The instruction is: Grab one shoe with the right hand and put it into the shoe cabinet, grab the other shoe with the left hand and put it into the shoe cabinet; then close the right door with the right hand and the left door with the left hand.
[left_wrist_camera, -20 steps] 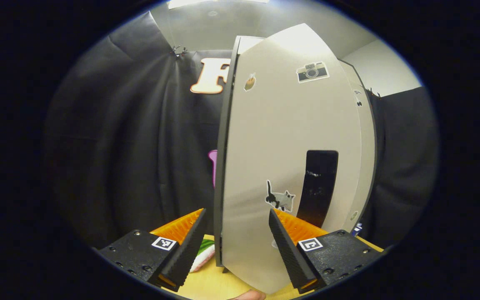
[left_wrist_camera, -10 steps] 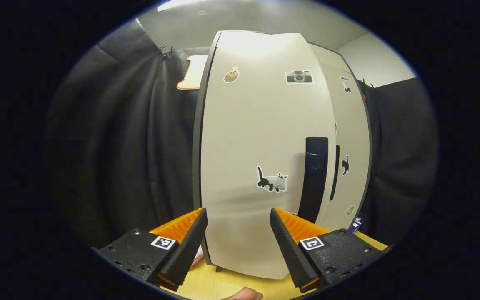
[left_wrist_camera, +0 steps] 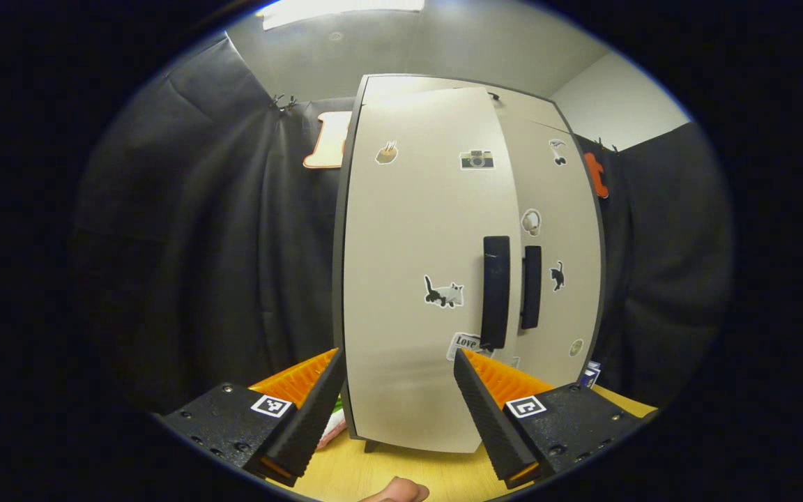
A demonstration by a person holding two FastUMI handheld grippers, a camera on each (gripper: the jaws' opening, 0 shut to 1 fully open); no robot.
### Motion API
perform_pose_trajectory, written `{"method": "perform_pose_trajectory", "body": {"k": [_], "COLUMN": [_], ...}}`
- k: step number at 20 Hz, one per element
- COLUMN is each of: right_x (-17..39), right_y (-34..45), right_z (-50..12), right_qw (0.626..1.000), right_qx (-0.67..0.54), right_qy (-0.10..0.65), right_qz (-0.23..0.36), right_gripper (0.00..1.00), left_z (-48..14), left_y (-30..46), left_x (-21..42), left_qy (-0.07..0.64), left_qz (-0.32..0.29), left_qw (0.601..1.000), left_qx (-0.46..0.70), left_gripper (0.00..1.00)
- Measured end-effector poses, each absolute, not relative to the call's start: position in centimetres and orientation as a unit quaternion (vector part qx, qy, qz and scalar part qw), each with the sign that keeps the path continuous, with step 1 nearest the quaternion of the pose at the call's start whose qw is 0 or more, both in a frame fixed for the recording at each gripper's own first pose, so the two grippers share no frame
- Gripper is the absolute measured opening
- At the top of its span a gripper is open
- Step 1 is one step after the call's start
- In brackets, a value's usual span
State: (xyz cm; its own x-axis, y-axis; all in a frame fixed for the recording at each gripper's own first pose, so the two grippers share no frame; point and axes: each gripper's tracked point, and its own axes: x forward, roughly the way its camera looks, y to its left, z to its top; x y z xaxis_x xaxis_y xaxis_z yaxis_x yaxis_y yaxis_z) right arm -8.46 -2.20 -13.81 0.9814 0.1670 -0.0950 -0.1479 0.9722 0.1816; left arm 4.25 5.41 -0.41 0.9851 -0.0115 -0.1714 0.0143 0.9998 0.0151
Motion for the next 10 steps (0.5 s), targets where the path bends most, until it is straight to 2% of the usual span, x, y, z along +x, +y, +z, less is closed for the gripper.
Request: {"method": "perform_pose_trajectory", "body": {"k": [5,6,7,10], "right_x": [-7.1,-6.9,-6.5,-5.2], "right_y": [-2.0,-1.8,-1.5,-0.5], "right_z": [-12.1,-12.0,-11.7,-11.4], "right_qw": [0.992,0.992,0.992,0.993], "right_qx": [0.086,0.079,0.073,0.057], "right_qy": [0.048,0.048,0.048,0.057], "right_qz": [0.080,0.082,0.086,0.090], "right_gripper": [0.95,0.95,0.95,0.95], "left_z": [-1.9,-2.1,-2.5,-3.8], "left_y": [4.6,4.3,3.9,2.9], "left_x": [0.5,-0.3,-1.1,-2.5], "left_qy": [0.086,0.081,0.079,0.082], "left_qz": [-0.019,-0.020,-0.024,-0.023], "left_qw": [0.996,0.996,0.997,0.996], "left_qx": [0.020,0.017,0.010,0.003], "left_gripper": [0.96,0.93,0.96,0.96]}}
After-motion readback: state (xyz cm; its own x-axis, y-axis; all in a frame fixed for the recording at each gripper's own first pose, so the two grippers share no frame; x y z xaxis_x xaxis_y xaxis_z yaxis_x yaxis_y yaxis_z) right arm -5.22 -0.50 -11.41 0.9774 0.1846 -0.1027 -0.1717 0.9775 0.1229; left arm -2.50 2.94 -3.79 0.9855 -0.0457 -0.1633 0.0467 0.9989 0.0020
